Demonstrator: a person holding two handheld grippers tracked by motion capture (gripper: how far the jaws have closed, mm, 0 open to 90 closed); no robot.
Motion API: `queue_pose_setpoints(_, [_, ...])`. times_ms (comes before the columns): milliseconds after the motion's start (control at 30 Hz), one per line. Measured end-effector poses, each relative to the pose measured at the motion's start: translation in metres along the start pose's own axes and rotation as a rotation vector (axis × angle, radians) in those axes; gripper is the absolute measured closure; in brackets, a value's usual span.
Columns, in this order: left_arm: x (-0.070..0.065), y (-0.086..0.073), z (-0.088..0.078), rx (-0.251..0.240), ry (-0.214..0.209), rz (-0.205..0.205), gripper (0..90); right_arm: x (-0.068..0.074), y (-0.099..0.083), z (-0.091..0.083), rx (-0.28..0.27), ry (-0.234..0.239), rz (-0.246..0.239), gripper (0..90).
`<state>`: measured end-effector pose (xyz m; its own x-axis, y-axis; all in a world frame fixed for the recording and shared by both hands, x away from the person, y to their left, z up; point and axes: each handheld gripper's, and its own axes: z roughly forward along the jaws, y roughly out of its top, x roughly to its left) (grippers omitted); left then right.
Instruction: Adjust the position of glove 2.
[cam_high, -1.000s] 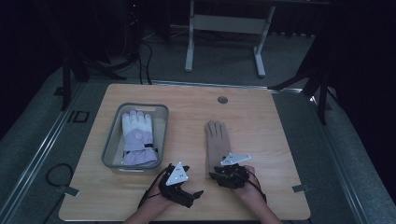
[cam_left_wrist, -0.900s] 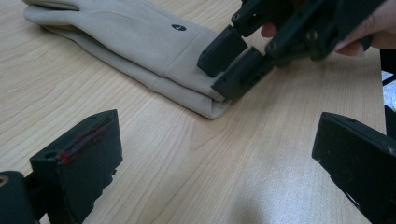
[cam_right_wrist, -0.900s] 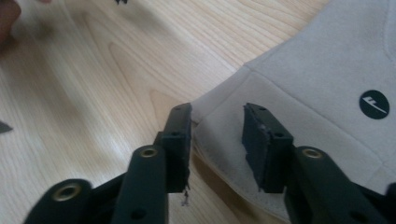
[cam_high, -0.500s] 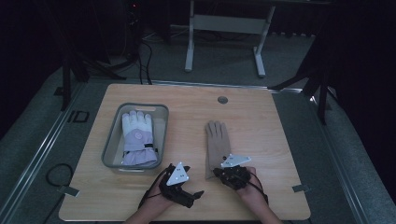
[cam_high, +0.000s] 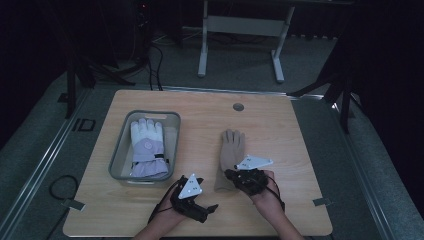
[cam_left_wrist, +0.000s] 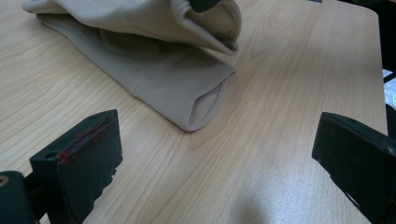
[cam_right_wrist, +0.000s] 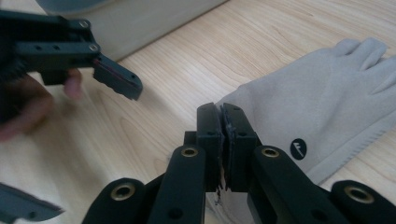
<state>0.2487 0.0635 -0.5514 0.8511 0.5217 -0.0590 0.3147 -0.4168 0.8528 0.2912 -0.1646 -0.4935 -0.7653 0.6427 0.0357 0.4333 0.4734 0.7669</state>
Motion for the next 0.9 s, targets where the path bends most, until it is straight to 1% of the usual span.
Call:
queue_pose_setpoints(33, [0.0,0.0,0.0,-0.004,0.001,0.0,1.7,0.001,0.0,0.002,0.012,-0.003,-0.005,86.4])
queue_pose_setpoints(67, [0.0,0.0,0.0,-0.002,0.0,0.001,1.7,0.001,-0.001,0.006,0.031,0.013,-0.002,86.5])
queue_pose_setpoints(133, [0.0,0.0,-0.001,-0.001,0.002,0.002,1.7,0.003,-0.005,0.015,0.075,0.019,-0.023,86.4])
queue_pose_setpoints(167, [0.001,0.0,-0.001,-0.002,0.001,0.0,1.7,0.003,-0.008,0.02,0.108,0.033,-0.028,86.0])
queue_pose_setpoints(233, [0.001,0.0,-0.001,0.0,0.0,-0.002,1.7,0.004,-0.014,0.031,0.148,0.037,-0.043,84.7])
queue_pose_setpoints(300, [0.0,0.0,-0.001,0.002,-0.002,-0.003,1.7,0.003,-0.021,0.042,0.196,0.056,-0.037,78.3])
queue_pose_setpoints(367, [0.0,0.0,-0.001,-0.001,-0.001,0.004,1.7,0.003,-0.025,0.043,0.172,0.069,-0.027,71.9])
queue_pose_setpoints(400, [0.0,0.0,0.0,-0.003,-0.005,0.005,1.7,0.003,-0.024,0.041,0.169,0.069,-0.029,66.9])
queue_pose_setpoints(500, [0.001,0.0,0.0,-0.002,-0.007,0.014,1.9,0.003,-0.02,0.03,0.133,0.082,-0.034,54.0])
queue_pose_setpoints(567, [0.0,0.0,0.001,-0.008,-0.011,0.025,3.9,-0.002,-0.018,0.022,0.105,0.084,-0.016,44.6])
queue_pose_setpoints(600, [-0.001,0.0,0.0,-0.013,-0.011,0.029,4.0,-0.005,-0.017,0.018,0.087,0.099,0.003,35.4])
queue_pose_setpoints(633, [-0.002,0.001,0.0,-0.018,-0.012,0.033,4.0,-0.009,-0.017,0.015,0.078,0.12,0.007,26.8])
queue_pose_setpoints(700, [-0.002,0.002,0.0,-0.017,-0.015,0.031,4.0,-0.017,-0.018,0.009,0.063,0.15,0.029,20.1])
queue_pose_setpoints(733, [-0.001,0.002,0.001,-0.012,-0.014,0.02,3.9,-0.021,-0.018,0.006,0.042,0.174,0.047,15.1])
queue_pose_setpoints(767, [-0.001,0.003,0.001,-0.004,-0.02,0.01,3.9,-0.025,-0.019,0.003,0.027,0.181,0.053,13.6])
queue_pose_setpoints(833, [-0.001,0.005,0.002,0.024,-0.024,-0.013,3.9,-0.031,-0.02,-0.002,0.008,0.163,0.041,14.3])
queue_pose_setpoints(867, [0.0,0.005,0.002,0.031,-0.028,-0.019,3.9,-0.035,-0.021,-0.005,-0.026,0.168,0.044,15.4])
queue_pose_setpoints(900, [0.0,0.005,0.002,0.031,-0.028,-0.019,3.9,-0.035,-0.021,-0.005,-0.026,0.168,0.044,15.4])
